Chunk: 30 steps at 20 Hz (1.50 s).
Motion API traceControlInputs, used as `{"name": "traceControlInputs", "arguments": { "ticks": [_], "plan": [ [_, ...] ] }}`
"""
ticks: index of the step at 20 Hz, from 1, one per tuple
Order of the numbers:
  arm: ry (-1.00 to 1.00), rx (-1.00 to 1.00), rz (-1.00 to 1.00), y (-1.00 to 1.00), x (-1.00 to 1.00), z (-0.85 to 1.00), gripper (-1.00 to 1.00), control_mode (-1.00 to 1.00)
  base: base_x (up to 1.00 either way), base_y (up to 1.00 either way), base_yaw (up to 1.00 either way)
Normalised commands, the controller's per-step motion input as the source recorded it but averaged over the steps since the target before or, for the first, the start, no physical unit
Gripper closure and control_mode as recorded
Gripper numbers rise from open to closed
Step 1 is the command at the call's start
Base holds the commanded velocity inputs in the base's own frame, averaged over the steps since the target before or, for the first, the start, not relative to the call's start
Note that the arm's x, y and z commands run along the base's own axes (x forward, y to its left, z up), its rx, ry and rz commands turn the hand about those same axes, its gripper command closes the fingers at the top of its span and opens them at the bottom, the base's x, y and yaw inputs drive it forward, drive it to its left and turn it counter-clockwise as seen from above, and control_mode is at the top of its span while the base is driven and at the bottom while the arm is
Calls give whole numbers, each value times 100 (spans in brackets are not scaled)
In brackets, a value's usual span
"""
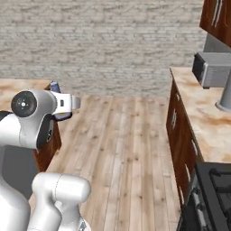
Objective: Move the hot dog bun to the plate on the dining table and place the condiment next to that plate. Then navigate to the fridge and take the sausage and place it on the plate as well.
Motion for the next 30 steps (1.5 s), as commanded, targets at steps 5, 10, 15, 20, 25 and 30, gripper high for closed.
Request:
{"name": "traceControlInputs", "arguments": {
  "ticks": [5,10,15,20,25,30],
  "plan": [
    [0,0,0,0,0,0,100,100,100,0,3],
    [0,0,0,0,0,0,100,100,100,0,3],
    [0,0,0,0,0,0,100,100,100,0,3],
    [0,0,0,0,0,0,100,100,100,0,6],
    [0,0,0,0,0,0,100,100,100,0,7],
    [0,0,0,0,0,0,100,100,100,0,10]
  ]
}}
